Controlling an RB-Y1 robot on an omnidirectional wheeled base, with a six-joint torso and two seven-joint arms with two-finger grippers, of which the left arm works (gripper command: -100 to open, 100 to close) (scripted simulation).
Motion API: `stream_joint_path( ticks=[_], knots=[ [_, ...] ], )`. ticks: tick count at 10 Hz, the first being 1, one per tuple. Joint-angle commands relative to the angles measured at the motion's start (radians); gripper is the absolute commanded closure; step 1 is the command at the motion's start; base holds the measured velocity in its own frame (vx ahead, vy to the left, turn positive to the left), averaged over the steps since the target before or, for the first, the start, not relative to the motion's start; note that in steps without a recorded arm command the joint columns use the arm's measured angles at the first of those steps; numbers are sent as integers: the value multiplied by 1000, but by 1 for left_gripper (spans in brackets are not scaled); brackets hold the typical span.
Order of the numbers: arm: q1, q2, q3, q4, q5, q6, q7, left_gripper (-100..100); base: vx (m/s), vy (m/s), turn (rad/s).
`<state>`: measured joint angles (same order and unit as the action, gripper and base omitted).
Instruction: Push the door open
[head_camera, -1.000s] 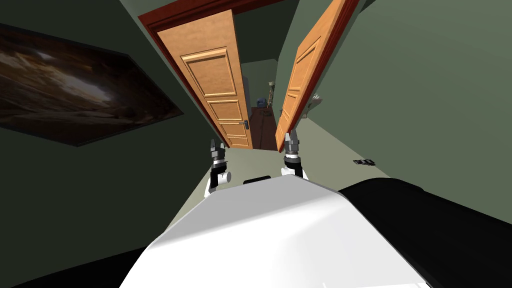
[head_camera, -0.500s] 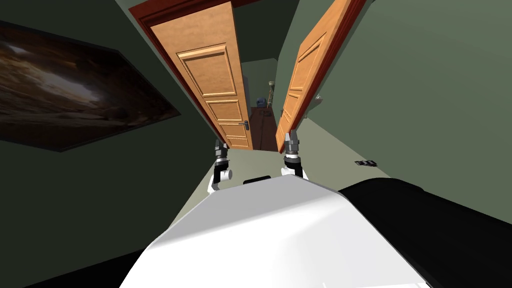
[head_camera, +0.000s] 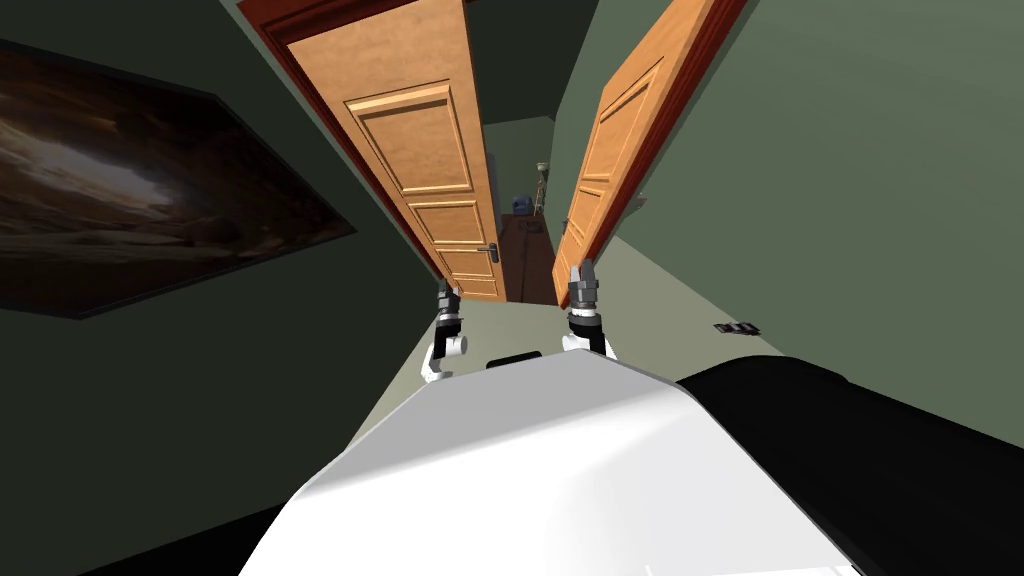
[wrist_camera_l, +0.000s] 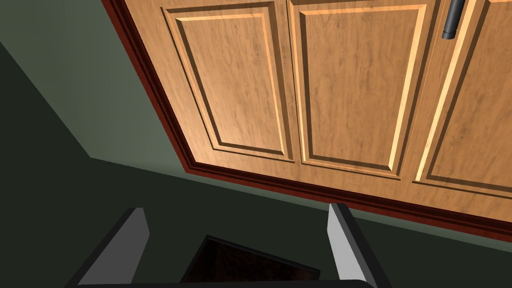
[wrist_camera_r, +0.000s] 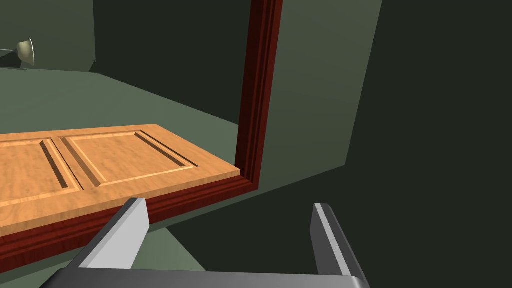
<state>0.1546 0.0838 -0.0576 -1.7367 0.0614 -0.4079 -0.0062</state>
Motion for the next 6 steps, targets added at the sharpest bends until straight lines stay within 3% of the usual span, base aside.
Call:
stream_joint_path(
  ticks=[1, 6],
  knots=[
    [-26, 3, -1, 48, -2, -6, 3, -100, 91, 29, -15],
    [-108, 5, -3, 184, -12, -10, 9, -100, 99, 26, -14]
  ],
)
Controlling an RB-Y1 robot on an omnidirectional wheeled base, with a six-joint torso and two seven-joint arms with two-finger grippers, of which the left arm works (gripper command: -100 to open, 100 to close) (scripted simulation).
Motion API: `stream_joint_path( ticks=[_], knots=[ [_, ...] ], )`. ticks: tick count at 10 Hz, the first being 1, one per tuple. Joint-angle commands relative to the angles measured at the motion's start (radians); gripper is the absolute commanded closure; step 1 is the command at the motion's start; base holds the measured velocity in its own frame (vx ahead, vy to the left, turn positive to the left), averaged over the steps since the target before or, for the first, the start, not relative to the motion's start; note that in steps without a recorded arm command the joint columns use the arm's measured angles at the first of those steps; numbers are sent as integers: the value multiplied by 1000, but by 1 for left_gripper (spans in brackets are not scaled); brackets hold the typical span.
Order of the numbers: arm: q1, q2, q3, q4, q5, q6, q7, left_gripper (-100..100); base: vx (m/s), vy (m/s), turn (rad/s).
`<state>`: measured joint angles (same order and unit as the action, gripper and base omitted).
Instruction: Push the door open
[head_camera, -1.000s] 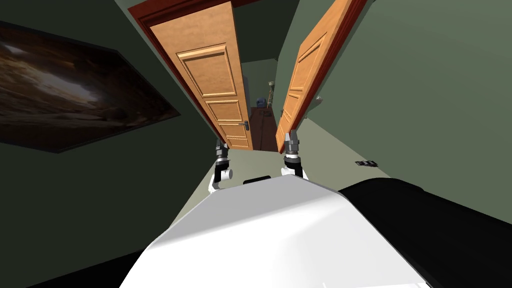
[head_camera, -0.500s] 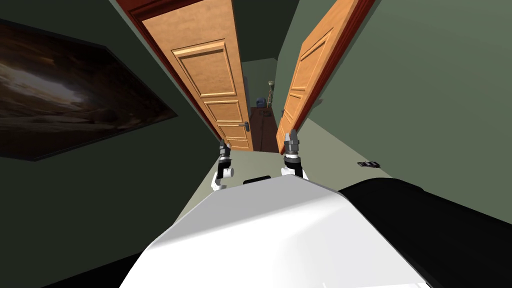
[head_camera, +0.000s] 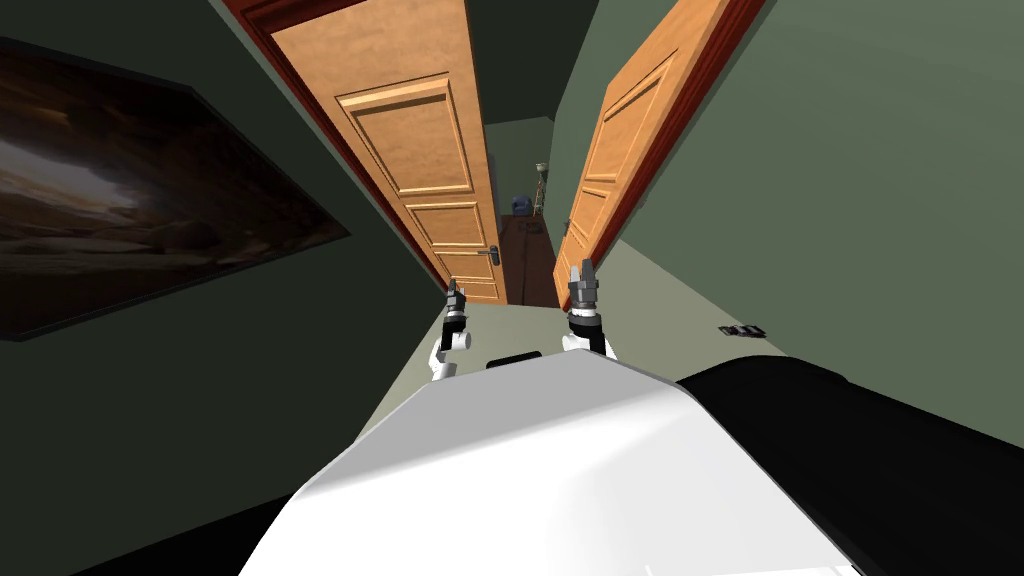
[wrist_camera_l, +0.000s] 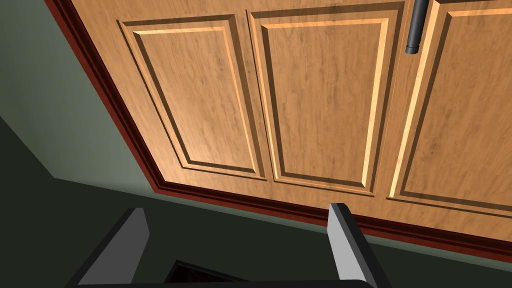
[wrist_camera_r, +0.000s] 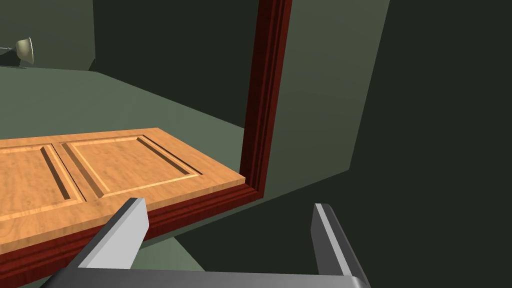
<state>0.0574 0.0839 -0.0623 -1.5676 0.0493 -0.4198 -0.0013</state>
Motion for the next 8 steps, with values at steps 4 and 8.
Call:
stream_joint_path(
  ticks=[4, 8],
  knots=[
    [-77, 3, -1, 125, -7, -1, 9, -100, 100, 29, -16],
    [-143, -2, -3, 235, -15, -5, 13, -100, 94, 31, -14]
  ],
)
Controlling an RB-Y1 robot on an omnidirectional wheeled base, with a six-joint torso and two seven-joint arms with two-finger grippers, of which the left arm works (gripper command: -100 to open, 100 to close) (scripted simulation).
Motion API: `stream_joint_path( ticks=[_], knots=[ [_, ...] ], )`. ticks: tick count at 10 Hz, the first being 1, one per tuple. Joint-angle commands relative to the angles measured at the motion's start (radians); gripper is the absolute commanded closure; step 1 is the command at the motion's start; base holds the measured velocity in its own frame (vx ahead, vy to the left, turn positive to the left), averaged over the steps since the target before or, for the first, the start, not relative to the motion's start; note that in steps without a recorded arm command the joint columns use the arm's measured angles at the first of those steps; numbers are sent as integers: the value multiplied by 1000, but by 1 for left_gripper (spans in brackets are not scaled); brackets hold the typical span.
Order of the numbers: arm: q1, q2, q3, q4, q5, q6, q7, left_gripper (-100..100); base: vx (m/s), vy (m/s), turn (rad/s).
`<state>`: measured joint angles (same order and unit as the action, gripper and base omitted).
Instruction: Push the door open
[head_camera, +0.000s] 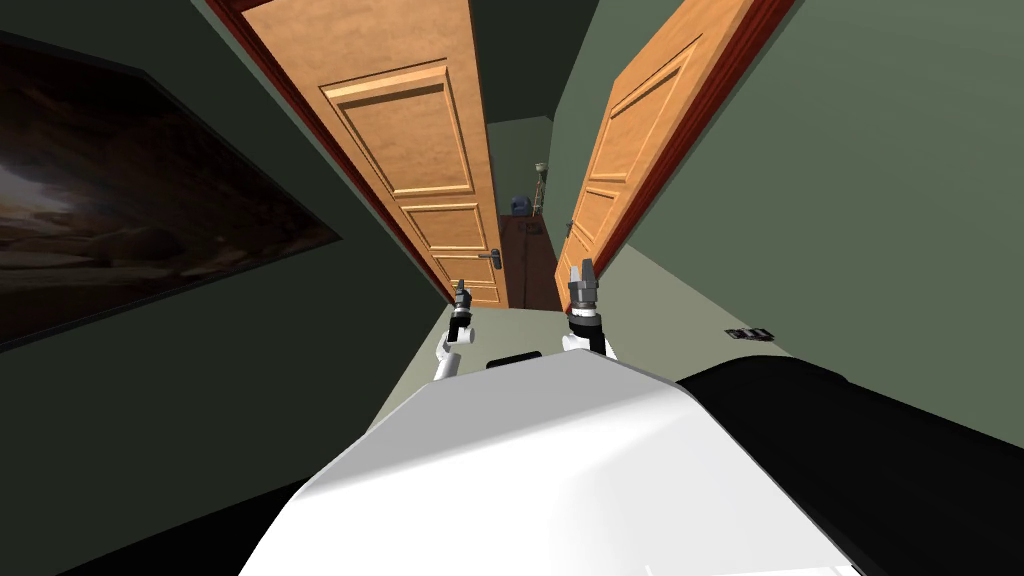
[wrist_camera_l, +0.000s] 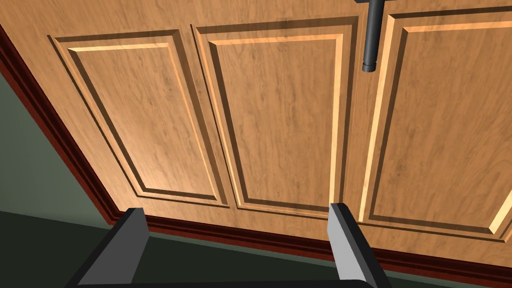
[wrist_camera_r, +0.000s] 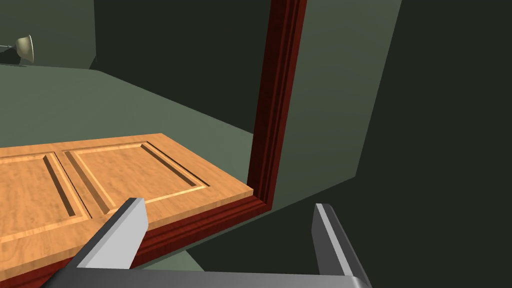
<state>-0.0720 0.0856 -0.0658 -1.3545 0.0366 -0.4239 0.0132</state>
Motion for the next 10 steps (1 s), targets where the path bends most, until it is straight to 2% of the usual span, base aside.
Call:
stream_joint_path(
  ticks=[1, 2, 6, 7, 10],
  knots=[
    [-30, -6, 0, 48, -4, -1, 0, -100, 98, 15, -16],
    [-30, -6, 0, 48, -4, -1, 0, -100, 66, 12, -2],
    [-95, -15, -3, 153, -11, -4, 4, -100, 83, 23, -14],
    [-95, -15, -3, 155, -11, -4, 4, -100, 59, 23, -4],
    [-140, -24, -4, 231, -16, -6, 7, -100, 73, 18, -12]
  ],
)
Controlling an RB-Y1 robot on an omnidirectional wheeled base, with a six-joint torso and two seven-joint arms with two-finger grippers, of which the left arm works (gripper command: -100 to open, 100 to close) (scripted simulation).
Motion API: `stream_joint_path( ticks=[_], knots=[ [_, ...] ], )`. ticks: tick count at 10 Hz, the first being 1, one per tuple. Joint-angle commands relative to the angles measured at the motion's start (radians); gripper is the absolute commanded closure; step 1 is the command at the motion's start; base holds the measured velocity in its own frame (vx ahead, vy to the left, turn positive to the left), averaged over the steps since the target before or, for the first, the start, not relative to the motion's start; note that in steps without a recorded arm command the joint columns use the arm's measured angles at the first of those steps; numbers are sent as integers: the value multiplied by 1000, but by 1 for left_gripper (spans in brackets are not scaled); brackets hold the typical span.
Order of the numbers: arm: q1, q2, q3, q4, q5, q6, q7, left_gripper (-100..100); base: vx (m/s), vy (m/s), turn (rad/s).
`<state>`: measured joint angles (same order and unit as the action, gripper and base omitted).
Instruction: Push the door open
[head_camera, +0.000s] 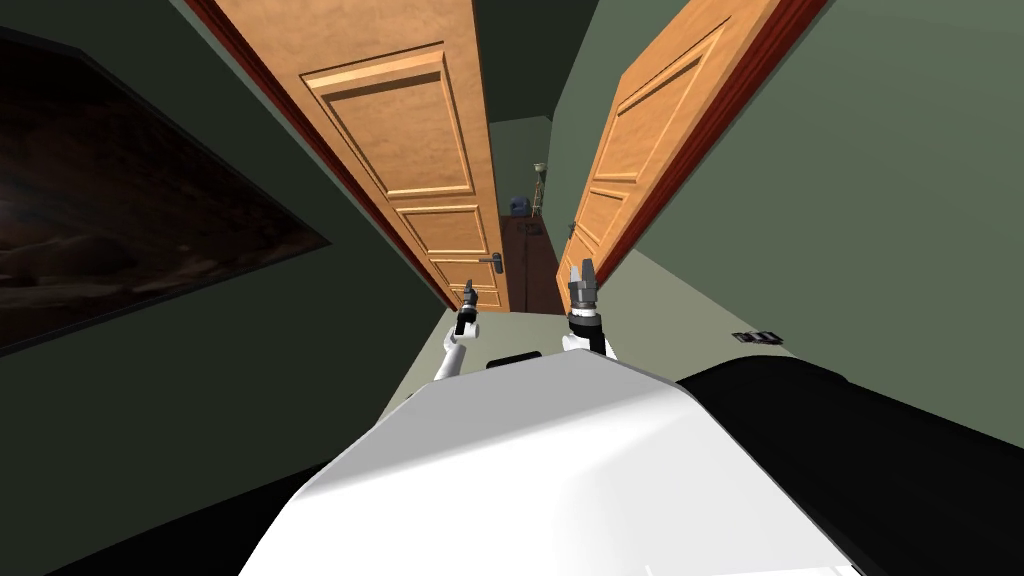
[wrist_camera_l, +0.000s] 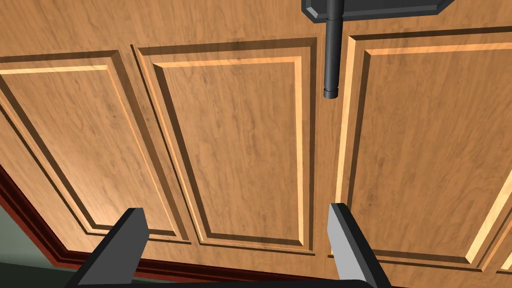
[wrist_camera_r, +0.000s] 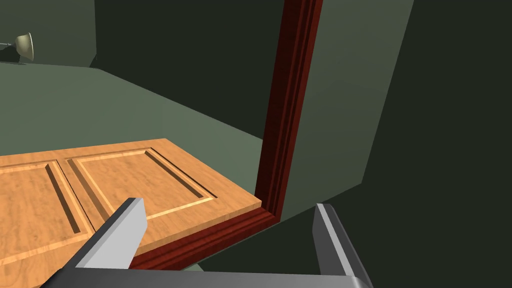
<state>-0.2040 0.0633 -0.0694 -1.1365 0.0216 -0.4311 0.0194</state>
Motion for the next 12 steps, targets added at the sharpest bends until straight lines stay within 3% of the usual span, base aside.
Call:
stream_joint_path(
  ticks=[1, 11, 12],
  knots=[
    [-24, -5, -1, 38, -3, 0, 2, -100, 114, 21, -15],
    [-156, -45, -6, 257, -18, -6, 11, -100, 93, 25, -11],
    [-179, -54, -7, 295, -20, -7, 13, -100, 106, 48, -19]
  ],
)
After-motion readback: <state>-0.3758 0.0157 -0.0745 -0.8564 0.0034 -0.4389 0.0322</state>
